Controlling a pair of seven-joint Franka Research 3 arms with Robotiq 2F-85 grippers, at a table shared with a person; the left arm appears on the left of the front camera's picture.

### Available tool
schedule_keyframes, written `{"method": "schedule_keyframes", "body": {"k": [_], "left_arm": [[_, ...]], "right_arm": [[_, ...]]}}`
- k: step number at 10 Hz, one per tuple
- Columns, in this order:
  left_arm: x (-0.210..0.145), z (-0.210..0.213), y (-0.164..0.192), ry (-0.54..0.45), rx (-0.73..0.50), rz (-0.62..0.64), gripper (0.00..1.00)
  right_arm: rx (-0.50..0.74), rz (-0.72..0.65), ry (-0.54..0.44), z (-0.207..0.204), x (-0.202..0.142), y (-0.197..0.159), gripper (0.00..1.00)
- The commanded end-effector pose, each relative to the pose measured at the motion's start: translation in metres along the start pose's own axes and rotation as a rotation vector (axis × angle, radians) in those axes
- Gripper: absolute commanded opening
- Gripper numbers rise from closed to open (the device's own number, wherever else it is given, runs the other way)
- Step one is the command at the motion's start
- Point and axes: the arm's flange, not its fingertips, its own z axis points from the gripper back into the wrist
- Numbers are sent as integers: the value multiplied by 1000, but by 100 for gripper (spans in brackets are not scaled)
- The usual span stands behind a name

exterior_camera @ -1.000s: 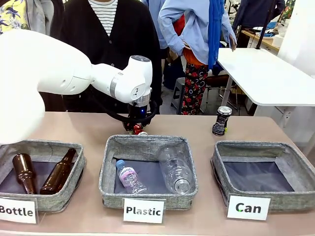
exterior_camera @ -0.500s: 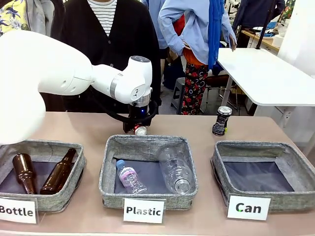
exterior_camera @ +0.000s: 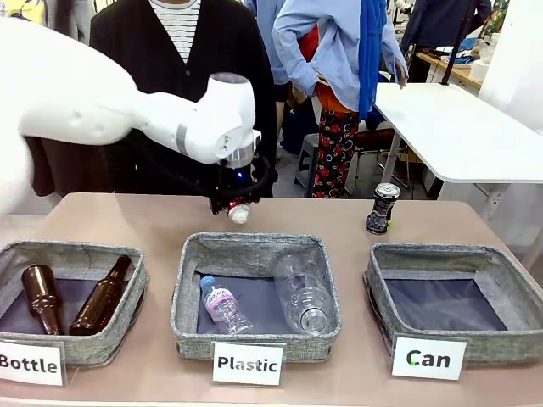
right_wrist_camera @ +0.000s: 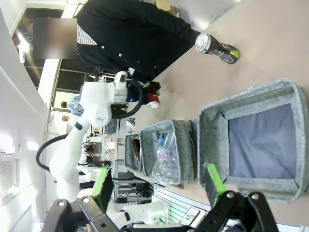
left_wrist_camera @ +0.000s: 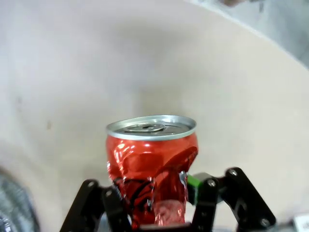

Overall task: Sort the can waste into the basket.
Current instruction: Pick up the can waste from the table and place it in the right Fabric basket.

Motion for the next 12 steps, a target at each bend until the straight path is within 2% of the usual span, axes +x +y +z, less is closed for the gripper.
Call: {"method": "schedule_keyframes", "body": {"k": [1, 2, 4, 5, 7, 9, 10, 11, 12], "left_arm": [[-53, 69, 68, 47, -144, -199, 0], [-78, 98, 90, 86, -217, -360, 0], [-119, 135, 131, 53, -307, -606, 0], [-135, 147, 152, 69, -350, -763, 0], [-163, 155, 192, 134, -407, -1181, 0], [-179, 148, 205, 115, -457, -1626, 0], [-172, 149, 194, 74, -488, -1494, 0], [-191, 154, 192, 118, -388, -1220, 0], [-191, 154, 192, 118, -388, -1220, 0]], "right_arm": [[28, 25, -16, -1, 3, 1, 100], [28, 25, -16, -1, 3, 1, 100], [28, 25, -16, -1, 3, 1, 100], [28, 25, -16, -1, 3, 1, 100], [28, 25, -16, -1, 3, 1, 100], [28, 25, -16, -1, 3, 1, 100], [28, 25, -16, -1, 3, 1, 100], [28, 25, -16, -1, 3, 1, 100], [28, 25, -16, -1, 3, 1, 100]]}}
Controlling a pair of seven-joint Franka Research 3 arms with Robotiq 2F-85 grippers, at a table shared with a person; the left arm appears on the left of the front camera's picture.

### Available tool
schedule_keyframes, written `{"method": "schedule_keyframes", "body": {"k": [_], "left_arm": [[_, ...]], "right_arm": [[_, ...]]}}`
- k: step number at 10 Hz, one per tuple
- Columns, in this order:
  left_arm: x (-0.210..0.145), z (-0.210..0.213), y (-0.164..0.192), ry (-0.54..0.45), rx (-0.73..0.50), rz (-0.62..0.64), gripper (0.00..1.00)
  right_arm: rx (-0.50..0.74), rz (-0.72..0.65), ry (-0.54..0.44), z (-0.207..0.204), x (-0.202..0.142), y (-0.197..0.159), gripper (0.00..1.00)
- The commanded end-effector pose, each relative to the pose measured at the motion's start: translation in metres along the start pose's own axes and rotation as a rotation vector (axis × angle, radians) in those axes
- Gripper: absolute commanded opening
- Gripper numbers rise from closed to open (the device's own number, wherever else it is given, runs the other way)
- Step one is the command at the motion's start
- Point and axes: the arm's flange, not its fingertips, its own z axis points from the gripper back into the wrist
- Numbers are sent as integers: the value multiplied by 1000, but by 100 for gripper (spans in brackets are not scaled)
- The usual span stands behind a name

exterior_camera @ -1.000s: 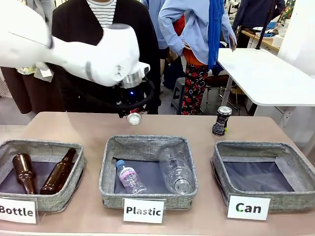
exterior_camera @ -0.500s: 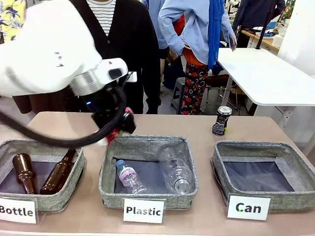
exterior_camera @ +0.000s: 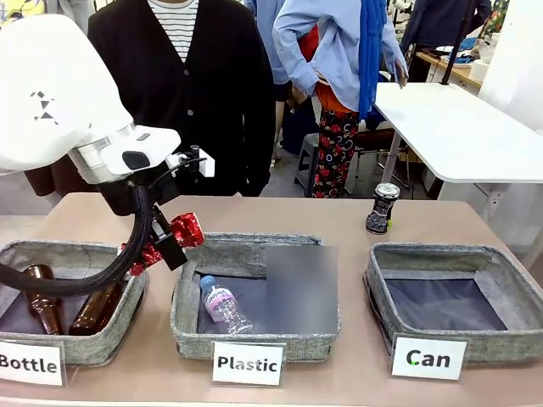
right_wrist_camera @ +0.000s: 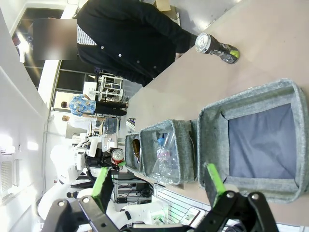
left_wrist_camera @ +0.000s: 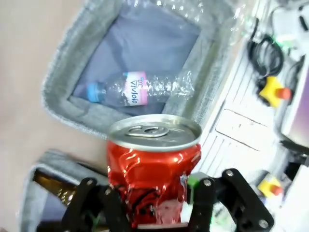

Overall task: Sort the can waste into the basket.
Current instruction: Pick up the can waste from the table and place it in the right Fabric basket.

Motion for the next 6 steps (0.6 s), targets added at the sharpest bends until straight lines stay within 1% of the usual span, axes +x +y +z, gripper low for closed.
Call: {"method": "schedule_keyframes", "body": {"k": [1, 2, 3, 4, 5, 6], "left_arm": [[6, 1, -5, -7, 12, 109, 0], [0, 0, 0, 0, 0, 0, 0], [33, -17, -25, -14, 72, -3, 0], [76, -17, -60, -62, 164, -108, 0], [114, -9, -98, -114, 235, -243, 0], [149, -4, -136, -147, 269, -394, 0]], "right_arm": [[28, 25, -15, -1, 3, 1, 100], [0, 0, 0, 0, 0, 0, 100], [-130, 128, 92, 18, -22, 28, 100], [-273, 226, 141, 38, -31, 44, 100], [-378, 268, 137, 63, -33, 51, 100], [-424, 263, 126, 99, -34, 50, 100]]}}
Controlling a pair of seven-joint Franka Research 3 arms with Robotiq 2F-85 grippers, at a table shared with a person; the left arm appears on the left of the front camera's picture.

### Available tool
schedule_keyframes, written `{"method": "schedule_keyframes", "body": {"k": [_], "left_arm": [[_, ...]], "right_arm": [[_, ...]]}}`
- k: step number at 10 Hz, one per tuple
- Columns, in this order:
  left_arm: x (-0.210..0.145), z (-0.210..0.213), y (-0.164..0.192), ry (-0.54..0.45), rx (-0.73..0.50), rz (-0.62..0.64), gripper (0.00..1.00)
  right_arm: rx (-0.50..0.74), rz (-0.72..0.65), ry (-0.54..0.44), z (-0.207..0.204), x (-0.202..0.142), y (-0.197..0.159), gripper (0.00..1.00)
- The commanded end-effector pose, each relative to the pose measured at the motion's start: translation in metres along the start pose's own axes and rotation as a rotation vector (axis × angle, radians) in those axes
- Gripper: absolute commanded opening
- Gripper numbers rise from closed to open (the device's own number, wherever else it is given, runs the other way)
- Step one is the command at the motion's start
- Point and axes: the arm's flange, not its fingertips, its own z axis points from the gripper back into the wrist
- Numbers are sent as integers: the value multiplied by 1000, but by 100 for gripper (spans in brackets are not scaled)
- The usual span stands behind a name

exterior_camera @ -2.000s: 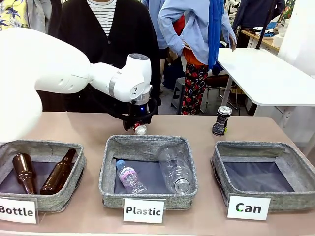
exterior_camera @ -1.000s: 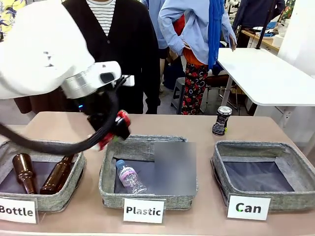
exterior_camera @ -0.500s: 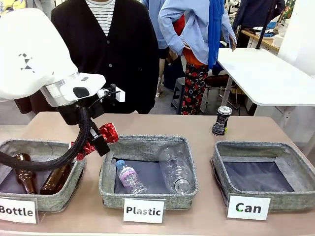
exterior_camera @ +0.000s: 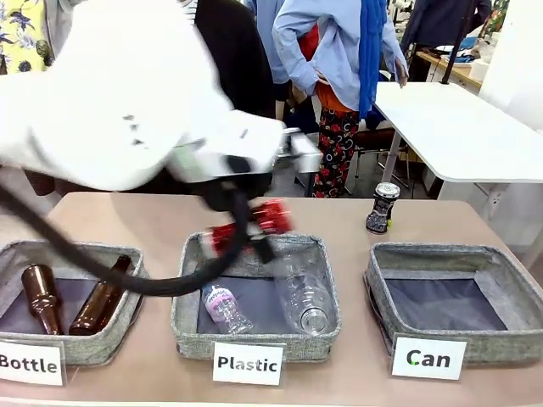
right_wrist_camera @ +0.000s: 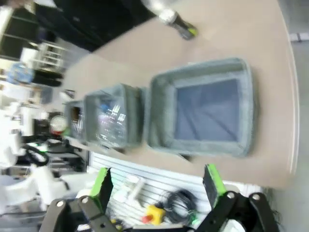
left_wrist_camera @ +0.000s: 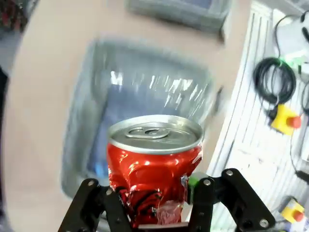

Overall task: Sort the can waste into the basket.
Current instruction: Pick up the can waste from the table and place it in the right Fabric basket.

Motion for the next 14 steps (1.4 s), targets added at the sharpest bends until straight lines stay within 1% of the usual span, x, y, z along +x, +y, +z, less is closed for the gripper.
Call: {"method": "schedule_keyframes", "body": {"k": [1, 2, 3, 4, 5, 6, 7, 8, 9, 11, 12, 13, 14], "left_arm": [[81, -10, -8, -10, 64, -183, 0], [124, -24, -19, 19, 111, -210, 0], [164, -38, -36, 8, 100, -242, 0], [201, -62, -51, -5, 102, -242, 0], [225, -89, -62, 4, 54, -289, 0], [237, -112, -72, 30, 74, -308, 0], [241, -136, -79, 35, 65, -291, 0], [241, -154, -78, 45, 52, -250, 0], [240, -164, -72, 47, 65, -229, 0], [235, -177, -74, 32, 77, -249, 0], [235, -178, -72, 24, 95, -269, 37], [236, -177, -71, 12, 95, -284, 58], [235, -178, -74, 5, 101, -289, 95]], "right_arm": [[-121, -15, -13, 56, -13, -29, 100], [-180, -45, -42, 78, -21, -46, 100], [-208, -52, -78, 97, -34, -61, 100], [-144, -50, -141, 113, -48, -71, 100], [-191, -44, -60, 91, -35, -46, 100], [-191, -44, -60, 91, -35, -46, 100], [-191, -44, -60, 91, -35, -46, 100], [-191, -44, -60, 91, -35, -46, 100], [-191, -44, -60, 91, -35, -46, 100], [-191, -44, -60, 91, -35, -46, 100], [-191, -44, -60, 91, -35, -46, 100], [-191, -44, -60, 91, -35, -46, 100], [-191, -44, -60, 91, -35, -46, 100]]}}
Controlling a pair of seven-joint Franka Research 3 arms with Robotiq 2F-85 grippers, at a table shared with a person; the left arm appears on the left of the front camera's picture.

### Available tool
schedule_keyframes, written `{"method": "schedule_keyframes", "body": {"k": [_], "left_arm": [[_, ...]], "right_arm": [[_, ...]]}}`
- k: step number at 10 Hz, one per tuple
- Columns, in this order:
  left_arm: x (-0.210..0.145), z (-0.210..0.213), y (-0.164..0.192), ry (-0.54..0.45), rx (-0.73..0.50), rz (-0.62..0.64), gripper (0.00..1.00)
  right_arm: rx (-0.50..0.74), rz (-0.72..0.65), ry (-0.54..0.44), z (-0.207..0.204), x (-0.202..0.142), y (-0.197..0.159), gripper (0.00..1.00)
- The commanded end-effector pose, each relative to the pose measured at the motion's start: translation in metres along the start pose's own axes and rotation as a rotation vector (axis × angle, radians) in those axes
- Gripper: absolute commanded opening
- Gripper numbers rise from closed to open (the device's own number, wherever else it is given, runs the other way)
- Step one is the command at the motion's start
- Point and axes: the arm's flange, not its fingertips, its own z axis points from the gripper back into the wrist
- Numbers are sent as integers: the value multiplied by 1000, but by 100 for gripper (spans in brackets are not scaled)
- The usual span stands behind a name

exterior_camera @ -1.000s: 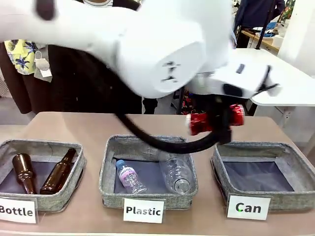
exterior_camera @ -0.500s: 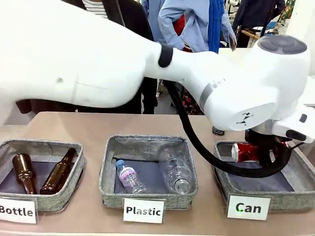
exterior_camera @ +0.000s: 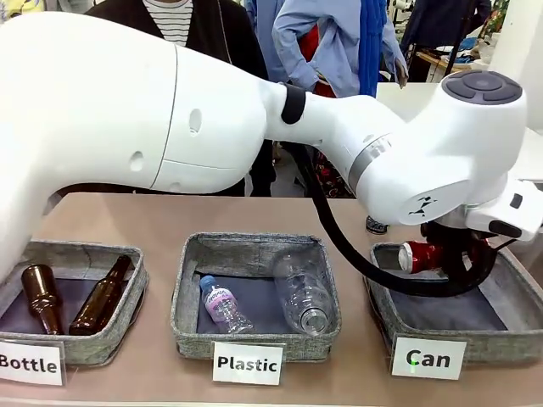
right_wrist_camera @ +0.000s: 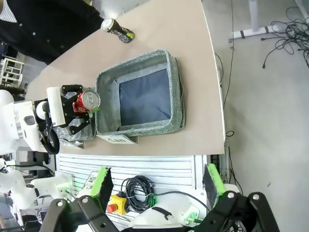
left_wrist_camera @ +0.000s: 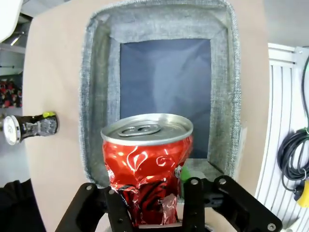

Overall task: Sort the can waste into the basket.
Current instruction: Pick up the can waste from the table and place it in the right Fabric basket.

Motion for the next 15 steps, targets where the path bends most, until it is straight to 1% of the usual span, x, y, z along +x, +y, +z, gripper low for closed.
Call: {"method": "schedule_keyframes", "body": {"k": [1, 3, 4, 5, 7, 8, 9, 10, 11, 12, 13, 14, 15], "left_arm": [[1, 2, -6, -11, 52, -30, 100], [-1, 7, -4, -24, 47, -33, 100], [-4, 11, -4, -32, 48, -26, 92], [-7, 15, -4, -47, 52, -24, 100], [-12, 27, -4, -81, 58, -19, 100], [-17, 38, -2, -93, 49, -11, 100], [-27, 58, 0, -89, 28, 1, 100], [-46, 90, 3, -53, -31, 35, 100], [-75, 127, 9, -46, -32, 69, 100], [-125, 172, 21, -81, -82, 113, 100], [-163, 199, 29, -124, -122, 166, 100], [-212, 229, 43, -160, -147, 271, 100], [-259, 252, 67, -191, -257, 336, 100]], "right_arm": [[-7, -21, -1, -1, -2, 1, 100], [-7, -21, -1, -1, -2, 1, 100], [-7, -21, -1, -1, -2, 1, 100], [-7, -21, -1, -1, -2, 1, 100], [-7, -21, -1, -1, -2, 1, 100], [-7, -21, -1, -1, -2, 1, 100], [0, 0, -1, 0, 0, 0, 100], [58, -60, -25, -12, 17, 12, 100], [118, -62, -28, -35, 35, 32, 100], [179, -68, -7, -77, 57, 69, 100], [223, -57, 20, -108, 60, 97, 100], [267, -85, 39, -146, 53, 132, 100], [319, -122, 58, -182, 49, 163, 100]]}}
